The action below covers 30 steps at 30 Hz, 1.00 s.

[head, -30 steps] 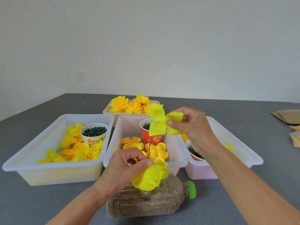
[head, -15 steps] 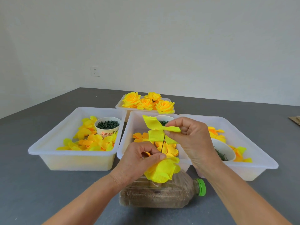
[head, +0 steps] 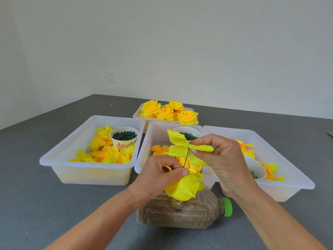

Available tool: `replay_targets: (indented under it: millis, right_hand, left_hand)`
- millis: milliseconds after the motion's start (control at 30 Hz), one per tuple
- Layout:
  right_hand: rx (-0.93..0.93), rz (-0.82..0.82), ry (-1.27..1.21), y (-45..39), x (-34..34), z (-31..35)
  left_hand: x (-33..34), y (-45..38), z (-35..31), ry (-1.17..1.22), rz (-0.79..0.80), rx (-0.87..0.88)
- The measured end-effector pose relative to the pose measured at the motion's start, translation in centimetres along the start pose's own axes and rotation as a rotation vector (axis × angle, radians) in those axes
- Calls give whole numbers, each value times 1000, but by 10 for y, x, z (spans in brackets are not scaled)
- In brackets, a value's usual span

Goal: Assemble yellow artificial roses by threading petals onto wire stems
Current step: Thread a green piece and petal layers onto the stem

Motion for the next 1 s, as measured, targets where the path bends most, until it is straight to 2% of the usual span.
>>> replay_targets:
  millis: [200, 533, 800, 1000]
  right_hand:
    - [-281, 135, 246, 7, 7, 16]
    - [-501, 198, 495, 12, 11, 21]
    - [-590, 217, 591, 14, 11, 12]
    - [-517, 270, 487, 18, 9, 1]
  left_hand:
    - [0, 1, -1, 29, 5, -5]
    - [-4, 5, 4, 75, 36, -34]
    - [-10, 12, 9, 171, 82, -74]
    - [-10, 12, 13, 203, 94, -83]
Point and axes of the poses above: each hand's wrist, its own y-axis away from the middle knuckle, its own x-axis out of the palm, z = x × y, the point moved 6 cm from there along -y, towards the middle knuckle, and after that the axes turned 11 degrees about -y, right-handed, at the moved point
